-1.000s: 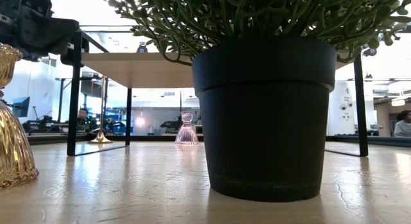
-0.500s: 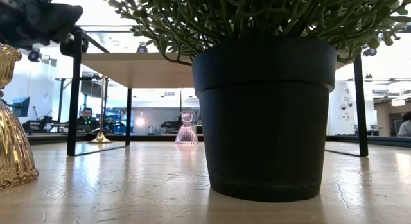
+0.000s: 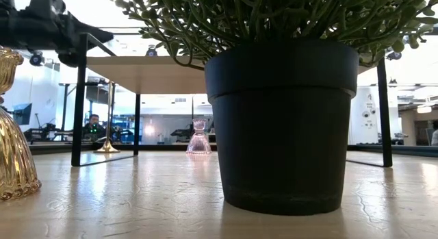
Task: Pick & Place candle stick holders
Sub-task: Put the top gold candle holder on the shelf
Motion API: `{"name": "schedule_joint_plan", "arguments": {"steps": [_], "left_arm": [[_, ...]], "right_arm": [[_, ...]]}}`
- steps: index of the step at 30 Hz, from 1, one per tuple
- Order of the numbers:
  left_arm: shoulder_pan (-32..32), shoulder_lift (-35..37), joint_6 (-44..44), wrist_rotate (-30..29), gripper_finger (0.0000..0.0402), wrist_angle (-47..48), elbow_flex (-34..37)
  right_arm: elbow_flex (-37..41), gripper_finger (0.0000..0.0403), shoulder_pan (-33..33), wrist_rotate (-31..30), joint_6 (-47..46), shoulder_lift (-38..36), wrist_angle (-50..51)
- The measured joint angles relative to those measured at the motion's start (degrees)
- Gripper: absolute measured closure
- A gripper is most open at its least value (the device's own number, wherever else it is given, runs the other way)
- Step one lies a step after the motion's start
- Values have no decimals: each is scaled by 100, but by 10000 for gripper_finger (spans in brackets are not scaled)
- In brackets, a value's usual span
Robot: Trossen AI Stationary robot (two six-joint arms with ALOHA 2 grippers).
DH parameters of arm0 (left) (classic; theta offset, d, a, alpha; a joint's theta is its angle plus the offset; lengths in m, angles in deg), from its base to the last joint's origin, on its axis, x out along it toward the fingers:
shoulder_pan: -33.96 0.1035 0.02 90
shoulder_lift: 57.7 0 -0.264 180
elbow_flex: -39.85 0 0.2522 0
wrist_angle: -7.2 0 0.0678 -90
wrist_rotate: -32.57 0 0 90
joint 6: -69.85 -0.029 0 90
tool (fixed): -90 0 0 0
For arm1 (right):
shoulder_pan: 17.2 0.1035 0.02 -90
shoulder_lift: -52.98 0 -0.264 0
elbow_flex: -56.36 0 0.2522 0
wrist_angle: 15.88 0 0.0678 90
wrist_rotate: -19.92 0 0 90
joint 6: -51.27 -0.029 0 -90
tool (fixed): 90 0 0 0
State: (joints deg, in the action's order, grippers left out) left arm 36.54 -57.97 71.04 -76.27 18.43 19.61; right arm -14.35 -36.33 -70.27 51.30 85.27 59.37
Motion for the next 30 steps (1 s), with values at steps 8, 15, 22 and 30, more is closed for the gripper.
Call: {"name": "schedule_joint_plan", "arguments": {"steps": [8,15,22,30], "left_arm": [[-1,-488,-401,-1671,328,15,-125],[3,-1137,-686,-3092,270,-67,-182],[61,-1690,-373,-4292,266,-67,-164],[574,-2172,-46,-4300,266,-141,-98]], "right_arm": [[0,390,0,1,0,-2,0],[0,390,0,2,0,0,0],[1,390,0,2,1,-1,0],[1,390,0,2,2,0,0]]}}
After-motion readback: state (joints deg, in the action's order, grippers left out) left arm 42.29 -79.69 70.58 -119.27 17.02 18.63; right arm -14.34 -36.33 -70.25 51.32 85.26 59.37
